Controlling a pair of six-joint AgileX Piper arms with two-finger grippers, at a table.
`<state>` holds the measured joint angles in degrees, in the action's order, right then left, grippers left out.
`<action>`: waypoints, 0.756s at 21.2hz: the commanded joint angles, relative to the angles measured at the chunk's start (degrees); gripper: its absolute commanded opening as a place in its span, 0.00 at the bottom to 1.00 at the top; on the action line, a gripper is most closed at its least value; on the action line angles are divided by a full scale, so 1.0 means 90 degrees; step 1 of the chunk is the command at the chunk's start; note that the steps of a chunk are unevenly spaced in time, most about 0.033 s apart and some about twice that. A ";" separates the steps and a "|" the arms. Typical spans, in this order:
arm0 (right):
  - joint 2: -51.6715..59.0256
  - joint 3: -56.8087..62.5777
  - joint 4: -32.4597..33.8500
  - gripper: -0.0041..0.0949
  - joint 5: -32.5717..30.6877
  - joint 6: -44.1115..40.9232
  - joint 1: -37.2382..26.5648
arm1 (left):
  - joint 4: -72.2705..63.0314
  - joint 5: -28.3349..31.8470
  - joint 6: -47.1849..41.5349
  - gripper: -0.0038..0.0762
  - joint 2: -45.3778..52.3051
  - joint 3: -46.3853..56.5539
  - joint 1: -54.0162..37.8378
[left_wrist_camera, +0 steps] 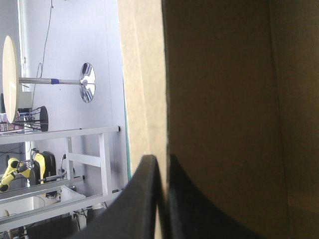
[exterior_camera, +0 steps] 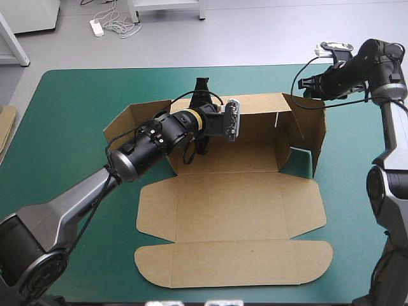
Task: Fold the box
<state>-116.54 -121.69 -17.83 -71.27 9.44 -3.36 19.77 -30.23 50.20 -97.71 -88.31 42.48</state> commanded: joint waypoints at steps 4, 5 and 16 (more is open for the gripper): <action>0.0985 0.0781 -0.0152 0.50 -0.0015 0.0191 -0.0034 | -0.0284 0.0002 -0.0171 0.04 0.0174 -0.0113 0.0059; 0.1060 0.0920 -0.0152 0.50 -0.0015 0.0203 -0.0034 | -0.0284 0.0002 -0.0171 0.04 0.0174 -0.0113 0.0059; 0.2968 0.3880 -0.1233 0.49 0.1844 0.1560 -0.0034 | -0.0299 -0.0021 -0.0315 0.04 0.0174 -0.0113 0.0059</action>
<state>-95.27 -89.57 -24.70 -60.22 19.40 -3.36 19.78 -30.03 49.12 -97.73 -88.31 42.48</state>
